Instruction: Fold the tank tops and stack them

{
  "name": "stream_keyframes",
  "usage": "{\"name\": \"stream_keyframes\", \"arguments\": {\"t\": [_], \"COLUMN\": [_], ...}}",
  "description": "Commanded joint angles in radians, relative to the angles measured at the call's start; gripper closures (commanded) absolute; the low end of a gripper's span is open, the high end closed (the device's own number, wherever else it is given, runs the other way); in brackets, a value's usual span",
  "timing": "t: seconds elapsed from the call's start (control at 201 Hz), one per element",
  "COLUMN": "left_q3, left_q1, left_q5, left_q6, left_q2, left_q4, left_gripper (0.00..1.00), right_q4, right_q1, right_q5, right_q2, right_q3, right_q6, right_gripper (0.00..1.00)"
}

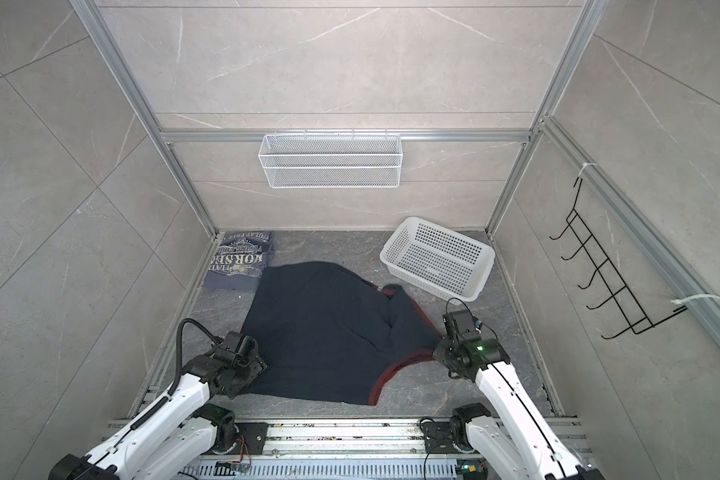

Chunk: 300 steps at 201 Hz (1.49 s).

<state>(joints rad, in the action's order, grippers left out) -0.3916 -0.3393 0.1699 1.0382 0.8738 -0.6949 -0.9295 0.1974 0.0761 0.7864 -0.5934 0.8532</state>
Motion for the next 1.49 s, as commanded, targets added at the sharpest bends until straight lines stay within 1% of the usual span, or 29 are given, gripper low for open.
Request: {"name": "stream_keyframes", "arguments": {"t": [0.0, 0.03, 0.1, 0.154, 0.189, 0.214, 0.259, 0.314, 0.363, 0.398, 0.428, 0.478, 0.528, 0.632, 0.772, 0.896, 0.981, 1.055, 1.155, 1.259, 1.314, 1.399, 1.439, 1.488], "left_q3": [-0.098, -0.139, -0.238, -0.315, -0.367, -0.403, -0.466, -0.517, -0.552, -0.573, -0.594, -0.622, -0.641, -0.644, -0.613, -0.533, -0.449, -0.344, -0.207, -0.097, -0.07, -0.041, -0.045, -0.075], "left_q1": [0.003, 0.003, 0.003, 0.003, 0.003, 0.003, 0.002, 0.002, 0.002, 0.002, 0.002, 0.002, 0.0, 0.0, 0.002, 0.009, 0.028, 0.059, 0.079, 0.08, 0.079, 0.079, 0.08, 0.08], "left_q5": [-0.039, -0.041, -0.049, -0.072, -0.091, -0.11, -0.14, -0.16, -0.19, -0.209, -0.225, -0.259, -0.276, -0.284, -0.265, -0.244, -0.207, -0.179, -0.124, -0.1, -0.068, -0.047, -0.053, -0.084], "left_q6": [-0.09, -0.112, -0.165, -0.22, -0.249, -0.27, -0.309, -0.331, -0.352, -0.368, -0.372, -0.381, -0.383, -0.389, -0.393, -0.369, -0.331, -0.282, -0.223, -0.146, -0.106, -0.094, -0.098, -0.146], "left_q2": [0.045, 0.062, 0.121, 0.192, 0.254, 0.301, 0.389, 0.487, 0.562, 0.611, 0.647, 0.702, 0.741, 0.795, 0.844, 0.836, 0.797, 0.734, 0.599, 0.44, 0.367, 0.25, 0.211, 0.187], "left_q4": [0.029, 0.026, 0.043, 0.078, 0.093, 0.101, 0.122, 0.158, 0.202, 0.232, 0.244, 0.276, 0.294, 0.335, 0.346, 0.363, 0.364, 0.38, 0.381, 0.354, 0.294, 0.255, 0.247, 0.261], "left_gripper": [0.21, 0.21, 0.21, 0.2, 0.2, 0.2, 0.2, 0.2, 0.2, 0.2, 0.2, 0.2, 0.2, 0.2, 0.2, 0.19, 0.19, 0.18, 0.18, 0.17, 0.17, 0.17, 0.17, 0.17], "right_q4": [-0.149, -0.165, -0.19, -0.173, -0.147, -0.113, -0.003, 0.055, 0.167, 0.204, 0.252, 0.337, 0.414, 0.503, 0.604, 0.626, 0.602, 0.555, 0.523, 0.479, 0.455, 0.429, 0.438, 0.445], "right_q1": [-0.002, -0.001, -0.002, -0.002, -0.003, -0.003, -0.003, -0.004, -0.003, -0.004, -0.004, 0.001, 0.018, 0.052, 0.055, 0.055, 0.055, 0.055, 0.056, 0.081, 0.11, 0.162, 0.179, 0.193], "right_q5": [0.031, 0.042, 0.078, 0.107, 0.101, 0.07, 0.003, -0.036, -0.103, -0.129, -0.175, -0.25, -0.288, -0.308, -0.38, -0.352, -0.309, -0.239, -0.195, -0.147, -0.126, -0.124, -0.144, -0.152], "right_q2": [-0.087, -0.102, -0.121, -0.124, -0.115, -0.104, -0.07, 0.004, 0.099, 0.16, 0.207, 0.259, 0.292, 0.375, 0.518, 0.613, 0.635, 0.63, 0.599, 0.498, 0.444, 0.41, 0.406, 0.41], "right_q3": [0.013, 0.003, -0.039, -0.071, -0.088, -0.089, -0.077, -0.084, -0.086, -0.099, -0.106, -0.11, -0.103, -0.109, -0.099, -0.084, -0.064, -0.035, 0.027, 0.09, 0.108, 0.104, 0.091, 0.056], "right_q6": [0.088, 0.087, 0.075, 0.042, 0.021, 0.013, -0.025, -0.025, -0.066, -0.073, -0.087, -0.102, -0.105, -0.124, -0.139, -0.137, -0.109, -0.06, 0.008, 0.078, 0.111, 0.136, 0.118, 0.074], "right_gripper": [1.0, 0.94, 0.65, 0.51, 0.45, 0.41, 0.4, 0.37, 0.39, 0.39, 0.4, 0.41, 0.4, 0.37, 0.37, 0.38, 0.39, 0.39, 0.42, 0.43, 0.43, 0.42, 0.42, 0.42]}}
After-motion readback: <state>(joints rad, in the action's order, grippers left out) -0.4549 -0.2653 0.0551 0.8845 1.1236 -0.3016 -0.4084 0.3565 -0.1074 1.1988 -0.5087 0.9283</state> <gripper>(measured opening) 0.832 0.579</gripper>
